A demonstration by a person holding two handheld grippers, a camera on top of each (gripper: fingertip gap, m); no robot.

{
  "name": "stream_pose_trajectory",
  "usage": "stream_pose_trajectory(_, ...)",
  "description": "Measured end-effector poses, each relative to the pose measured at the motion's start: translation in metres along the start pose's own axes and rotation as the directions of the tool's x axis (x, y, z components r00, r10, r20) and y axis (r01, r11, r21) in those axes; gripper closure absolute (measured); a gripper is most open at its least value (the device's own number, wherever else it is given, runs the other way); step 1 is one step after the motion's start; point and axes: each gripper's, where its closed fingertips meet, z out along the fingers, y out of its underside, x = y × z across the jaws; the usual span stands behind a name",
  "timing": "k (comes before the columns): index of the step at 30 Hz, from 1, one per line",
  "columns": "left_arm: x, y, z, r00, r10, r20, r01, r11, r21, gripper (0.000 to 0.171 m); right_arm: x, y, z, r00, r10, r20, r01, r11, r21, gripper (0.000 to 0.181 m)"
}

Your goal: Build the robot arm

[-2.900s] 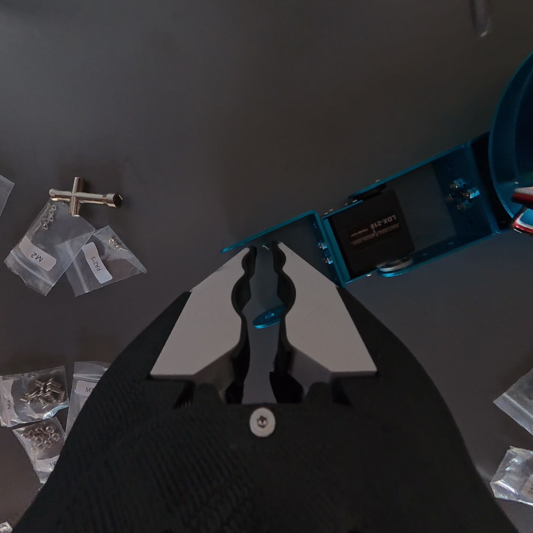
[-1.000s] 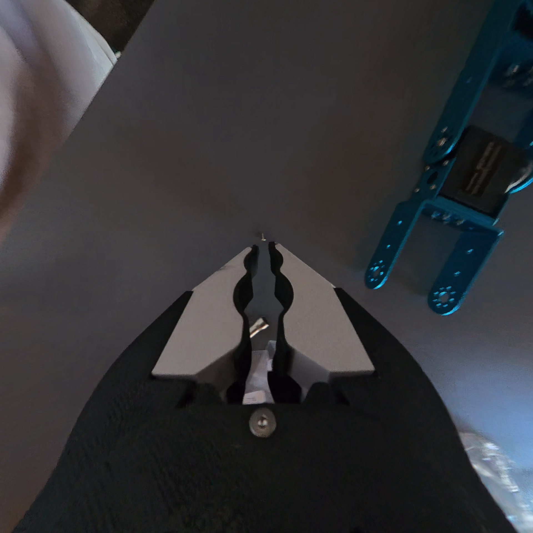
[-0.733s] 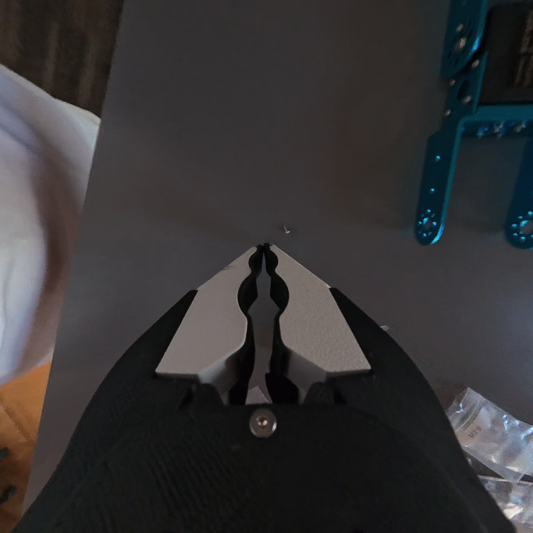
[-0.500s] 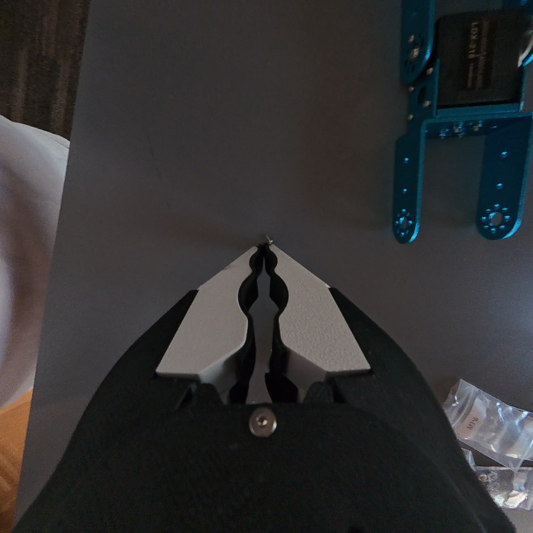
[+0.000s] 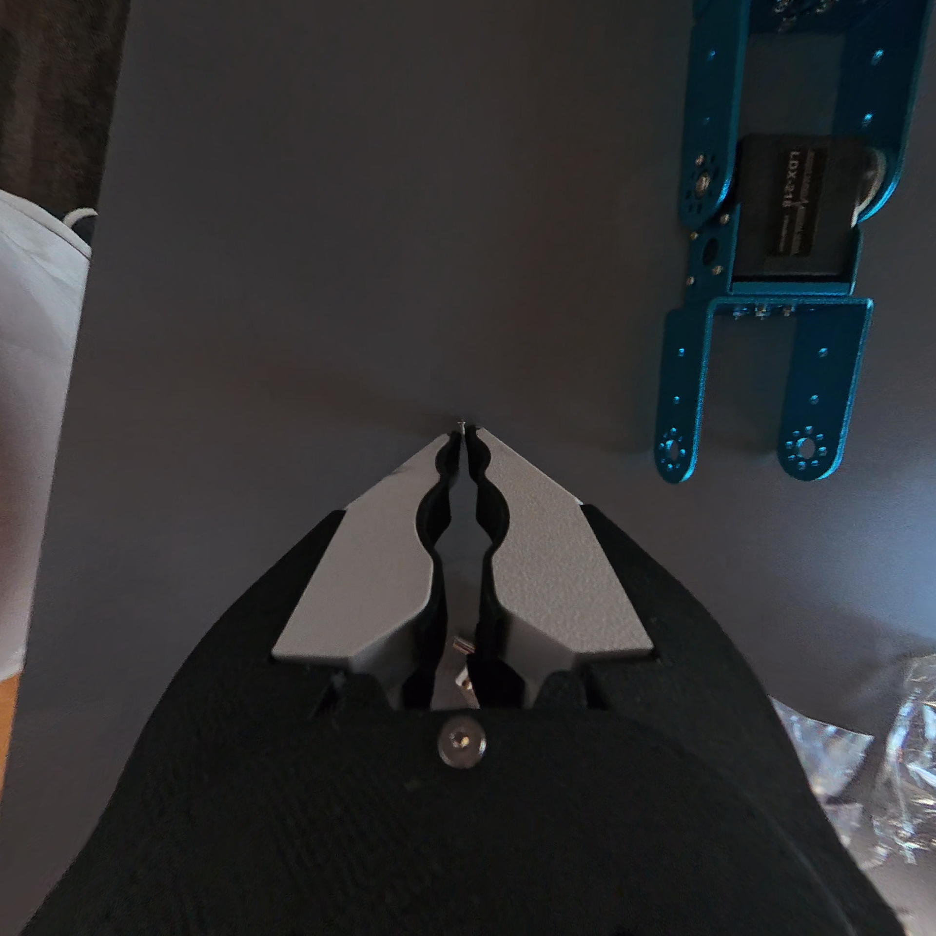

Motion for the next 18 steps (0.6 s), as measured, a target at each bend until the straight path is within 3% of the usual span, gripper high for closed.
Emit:
stream_pose_trajectory(12, -0.0031, 0.0021, -0.0051, 1.000, 0.002, -0.011, -0.002, 1.000, 0.006, 0.164, 0.0004, -0.0022, 0.0030, 0.996, 0.088, 0.032, -0.090, 0.995, 0.041, 0.173)
stream_pose_trajectory(18, -0.0055, 0.0030, -0.0063, 1.000, -0.005, -0.012, 0.005, 1.000, 0.005, 0.163, -0.0034, -0.0022, 0.0035, 0.997, 0.062, 0.053, -0.064, 0.997, 0.036, 0.179)
